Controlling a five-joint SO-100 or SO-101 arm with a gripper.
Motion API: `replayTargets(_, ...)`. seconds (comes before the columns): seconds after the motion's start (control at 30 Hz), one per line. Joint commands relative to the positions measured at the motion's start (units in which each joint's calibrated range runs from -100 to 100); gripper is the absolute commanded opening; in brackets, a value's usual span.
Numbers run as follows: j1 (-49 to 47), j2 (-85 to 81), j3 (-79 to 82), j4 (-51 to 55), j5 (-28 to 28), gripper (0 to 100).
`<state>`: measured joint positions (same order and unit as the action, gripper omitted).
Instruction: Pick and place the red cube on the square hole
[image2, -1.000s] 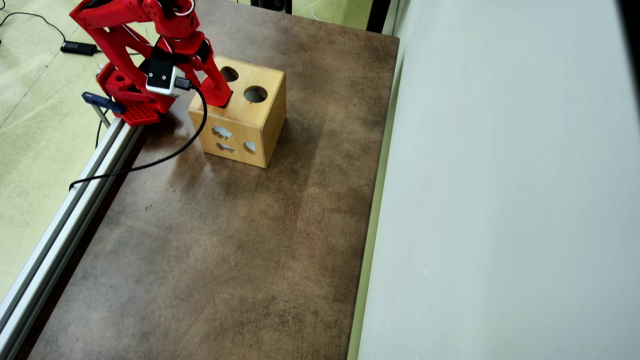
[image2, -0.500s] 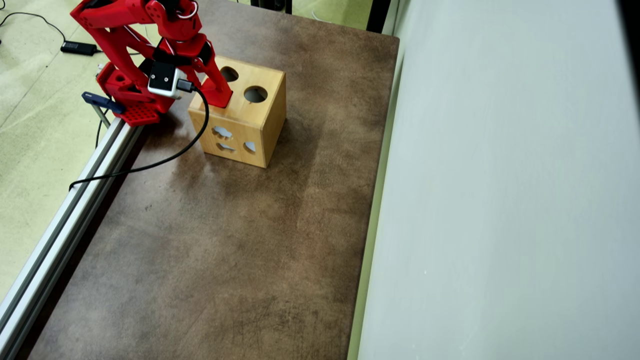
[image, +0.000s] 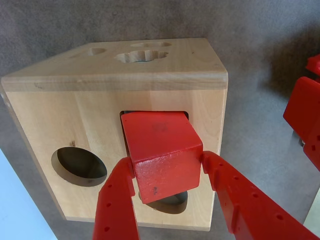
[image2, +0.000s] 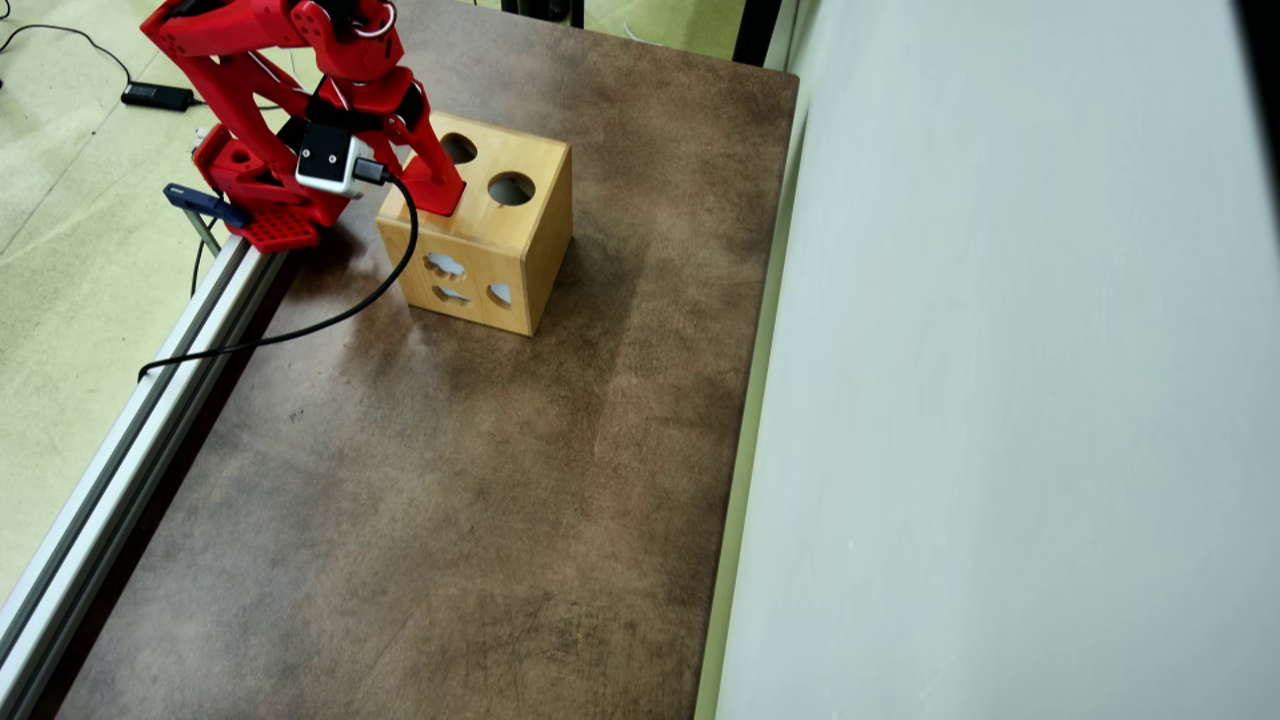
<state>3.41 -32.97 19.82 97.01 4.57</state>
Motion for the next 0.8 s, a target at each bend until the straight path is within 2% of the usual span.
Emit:
replayTargets(0.0,0.4,0.0,-0.7,0.5,-0.1,6)
replayTargets(0.33,0.3,-0.2,-0.9,0.6,0.0,28)
replayTargets(0.67,-0.3,-1.0,-1.1,1.2,0.0,69)
replayTargets(0.77,-0.3,-1.0,-1.1,1.2,0.0,78)
